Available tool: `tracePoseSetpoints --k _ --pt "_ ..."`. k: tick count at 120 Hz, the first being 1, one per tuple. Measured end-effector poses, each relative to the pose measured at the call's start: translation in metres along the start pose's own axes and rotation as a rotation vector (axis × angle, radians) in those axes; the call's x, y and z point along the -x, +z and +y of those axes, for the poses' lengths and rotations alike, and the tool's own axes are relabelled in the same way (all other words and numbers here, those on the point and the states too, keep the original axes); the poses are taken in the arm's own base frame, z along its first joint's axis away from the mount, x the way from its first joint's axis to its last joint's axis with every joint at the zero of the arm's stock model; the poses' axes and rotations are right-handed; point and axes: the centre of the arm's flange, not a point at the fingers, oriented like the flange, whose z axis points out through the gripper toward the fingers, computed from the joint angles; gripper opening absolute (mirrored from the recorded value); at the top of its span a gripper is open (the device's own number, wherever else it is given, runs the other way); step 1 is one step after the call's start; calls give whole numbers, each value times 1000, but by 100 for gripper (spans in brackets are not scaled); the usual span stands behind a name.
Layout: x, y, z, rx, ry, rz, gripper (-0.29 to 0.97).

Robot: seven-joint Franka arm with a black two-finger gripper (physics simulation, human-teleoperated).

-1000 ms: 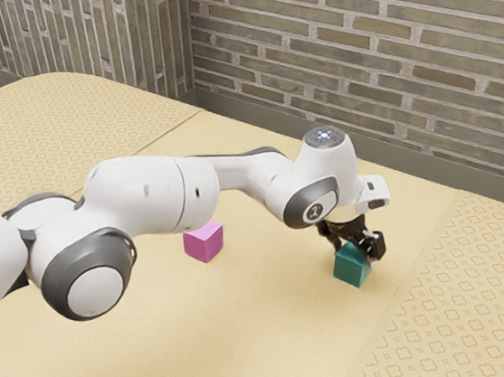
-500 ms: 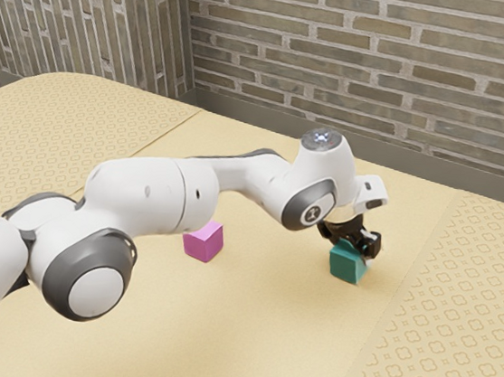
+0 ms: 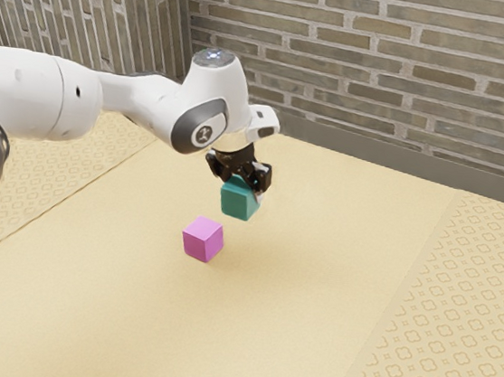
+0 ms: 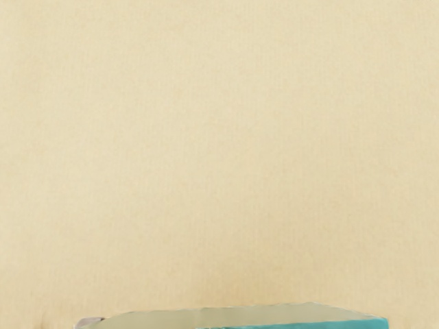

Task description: Pick up the blue block with one arm, and put the blue block on the pink block with one arm

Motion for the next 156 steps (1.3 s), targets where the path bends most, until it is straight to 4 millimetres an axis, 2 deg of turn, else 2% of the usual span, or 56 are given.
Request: tracePoseSetpoints --k 16,30,48,92,104,156 --pt "13 -11 -50 -44 -24 2 35" --pt "34 -11 -69 -65 -15 -24 35" --pt "46 -6 -71 -70 13 -43 35" --pt "51 3 -79 -64 57 -63 35" --pt "49 11 -81 -59 64 -62 34" --pt "41 14 -82 -39 80 -17 35"
